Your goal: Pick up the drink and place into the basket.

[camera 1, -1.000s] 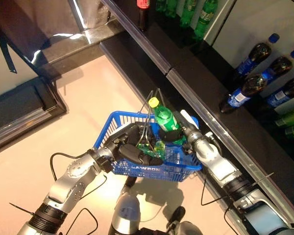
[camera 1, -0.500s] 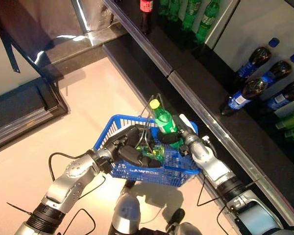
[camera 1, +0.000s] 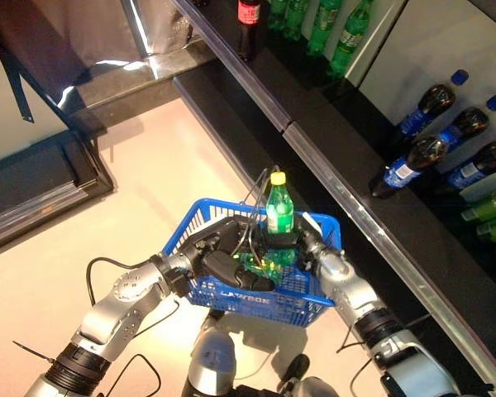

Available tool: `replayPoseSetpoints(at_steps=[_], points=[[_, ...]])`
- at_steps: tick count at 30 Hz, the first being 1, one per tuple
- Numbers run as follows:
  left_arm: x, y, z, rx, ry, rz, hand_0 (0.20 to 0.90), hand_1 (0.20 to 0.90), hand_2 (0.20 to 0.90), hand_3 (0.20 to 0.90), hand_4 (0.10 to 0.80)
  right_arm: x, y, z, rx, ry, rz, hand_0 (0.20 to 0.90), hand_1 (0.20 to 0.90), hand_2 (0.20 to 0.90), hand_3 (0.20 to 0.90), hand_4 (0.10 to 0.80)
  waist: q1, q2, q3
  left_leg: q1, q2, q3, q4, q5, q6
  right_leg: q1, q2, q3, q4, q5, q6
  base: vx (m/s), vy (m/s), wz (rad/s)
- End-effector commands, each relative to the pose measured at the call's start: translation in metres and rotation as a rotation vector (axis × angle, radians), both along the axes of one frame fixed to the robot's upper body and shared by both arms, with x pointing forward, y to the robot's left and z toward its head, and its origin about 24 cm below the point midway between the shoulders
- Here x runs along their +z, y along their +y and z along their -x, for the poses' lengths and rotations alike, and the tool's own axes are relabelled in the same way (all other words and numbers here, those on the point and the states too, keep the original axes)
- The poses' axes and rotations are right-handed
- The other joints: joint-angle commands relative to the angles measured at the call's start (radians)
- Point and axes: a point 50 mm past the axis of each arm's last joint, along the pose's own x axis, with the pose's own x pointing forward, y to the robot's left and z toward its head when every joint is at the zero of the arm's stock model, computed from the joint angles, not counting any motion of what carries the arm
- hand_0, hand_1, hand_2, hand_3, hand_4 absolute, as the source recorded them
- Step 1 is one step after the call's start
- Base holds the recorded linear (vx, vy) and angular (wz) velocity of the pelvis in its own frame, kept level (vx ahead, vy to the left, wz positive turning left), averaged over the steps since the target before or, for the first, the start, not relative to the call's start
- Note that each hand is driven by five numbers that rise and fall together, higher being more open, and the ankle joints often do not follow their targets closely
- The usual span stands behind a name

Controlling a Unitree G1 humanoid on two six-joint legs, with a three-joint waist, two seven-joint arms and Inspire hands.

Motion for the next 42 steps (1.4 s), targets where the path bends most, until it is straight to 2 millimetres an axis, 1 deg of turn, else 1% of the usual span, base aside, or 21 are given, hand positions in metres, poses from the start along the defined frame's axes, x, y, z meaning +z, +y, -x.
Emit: replayPoseSetpoints(at_steps=[1,12,16,17,22,26,27,29,30,32,34,38,40,42], points=[[0.109,-0.043,0.038,-0.35,-0.575,0.618,0.3,0.3,0.3,0.2,0.1,-0.014,0.014,0.019,0.043,-0.059,-0.098,0.3,0.3,0.3,0.2,0.1,-0.017,0.014,-0.433,0.05,0.015,0.137,-0.003,-0.106,0.049,-0.087,-0.012,0.015,0.004,0.044,-0.023,0.0,0.0,0.0],[0.11,-0.042,0.038,-0.332,-0.584,0.622,0.3,0.3,0.3,0.2,0.1,-0.017,0.015,0.023,0.069,-0.047,-0.082,0.3,0.3,0.3,0.2,0.1,-0.028,0.017,-0.438,0.053,0.015,0.148,-0.003,-0.106,0.048,-0.087,-0.014,0.019,0.003,0.044,-0.024,0.0,0.0,0.0],[0.111,-0.042,0.038,-0.335,-0.583,0.621,0.3,0.3,0.3,0.2,0.1,-0.021,0.012,0.024,0.098,-0.064,0.052,0.3,0.3,0.3,0.2,0.1,-0.029,0.015,-0.437,0.055,0.016,0.149,-0.003,-0.107,0.047,-0.086,-0.015,0.018,0.003,0.044,-0.024,0.0,0.0,0.0],[0.111,-0.043,0.039,-0.341,-0.582,0.619,0.3,0.3,0.3,0.2,0.1,-0.02,0.01,0.023,0.118,-0.085,0.137,0.3,0.3,0.3,0.2,0.1,-0.027,0.014,-0.436,0.055,0.016,0.147,-0.003,-0.107,0.047,-0.086,-0.015,0.018,0.003,0.044,-0.024,0.0,0.0,0.0],[0.111,-0.046,0.038,-0.357,-0.591,0.605,0.3,0.3,0.3,0.2,0.1,-0.003,0.004,0.007,0.192,-0.154,0.36,0.3,0.3,0.3,0.2,0.1,-0.026,0.004,-0.427,0.057,0.018,0.147,-0.003,-0.106,0.045,-0.082,-0.012,0.018,0.002,0.045,-0.027,0.0,0.0,0.0],[0.112,-0.047,0.037,-0.365,-0.595,0.597,0.3,0.3,0.3,0.2,0.1,0.006,0.001,-0.002,0.232,-0.18,0.473,0.3,0.3,0.3,0.2,0.1,-0.023,-0.001,-0.425,0.057,0.017,0.145,-0.003,-0.105,0.045,-0.08,-0.012,0.017,0.002,0.045,-0.027,0.0,0.0,0.0],[0.114,-0.048,0.036,-0.372,-0.598,0.591,0.3,0.3,0.3,0.2,0.1,0.012,-0.003,-0.009,0.276,-0.192,0.575,0.3,0.3,0.3,0.2,0.1,-0.021,-0.006,-0.425,0.058,0.017,0.143,-0.003,-0.105,0.045,-0.079,-0.011,0.017,0.002,0.045,-0.028,0.0,0.0,0.0],[0.114,-0.048,0.036,-0.376,-0.601,0.588,0.3,0.3,0.3,0.2,0.1,0.015,-0.004,-0.012,0.311,-0.197,0.638,0.3,0.3,0.3,0.2,0.1,-0.02,-0.01,-0.424,0.058,0.018,0.143,-0.003,-0.105,0.045,-0.078,-0.01,0.018,0.002,0.044,-0.029,0.0,0.0,0.0],[0.114,-0.048,0.036,-0.376,-0.601,0.588,0.3,0.3,0.3,0.2,0.1,0.015,-0.004,-0.012,0.311,-0.197,0.638,0.3,0.3,0.3,0.2,0.1,-0.02,-0.01,-0.424,0.058,0.018,0.143,-0.003,-0.105,0.045,-0.078,-0.01,0.018,0.002,0.044,-0.029,0.0,0.0,0.0],[0.116,-0.05,0.036,-0.386,-0.607,0.585,0.3,0.3,0.3,0.2,0.1,0.021,-0.004,-0.017,0.344,-0.202,0.706,0.3,0.3,0.3,0.2,0.1,-0.017,-0.013,-0.421,0.059,0.018,0.141,-0.003,-0.104,0.045,-0.078,-0.009,0.018,0.004,0.044,-0.029,0.0,0.0,0.0],[0.117,-0.05,0.036,-0.394,-0.608,0.582,0.3,0.3,0.3,0.2,0.1,0.022,-0.003,-0.02,0.362,-0.199,0.738,0.3,0.3,0.3,0.2,0.1,-0.014,-0.016,-0.42,0.059,0.017,0.138,-0.003,-0.103,0.045,-0.076,-0.008,0.018,0.004,0.043,-0.03,0.0,0.0,0.0],[0.118,-0.052,0.036,-0.402,-0.613,0.579,0.3,0.3,0.3,0.2,0.1,0.023,-0.003,-0.023,0.389,-0.175,0.766,0.3,0.3,0.3,0.2,0.1,-0.01,-0.018,-0.42,0.06,0.017,0.136,-0.003,-0.104,0.046,-0.073,-0.006,0.017,0.005,0.042,-0.031,0.0,0.0,0.0],[0.12,-0.054,0.036,-0.416,-0.619,0.572,0.3,0.3,0.3,0.2,0.1,0.016,-0.004,-0.024,0.432,-0.093,0.791,0.3,0.3,0.3,0.2,0.1,-0.004,-0.021,-0.42,0.062,0.017,0.135,-0.003,-0.105,0.046,-0.07,-0.005,0.016,0.005,0.04,-0.032,0.0,0.0,0.0],[0.121,-0.055,0.036,-0.423,-0.624,0.568,0.3,0.3,0.3,0.2,0.1,0.012,-0.006,-0.023,0.447,-0.047,0.788,0.3,0.3,0.3,0.2,0.1,-0.001,-0.023,-0.419,0.062,0.016,0.132,-0.003,-0.104,0.046,-0.068,-0.004,0.015,0.005,0.04,-0.032,0.0,0.0,0.0]])
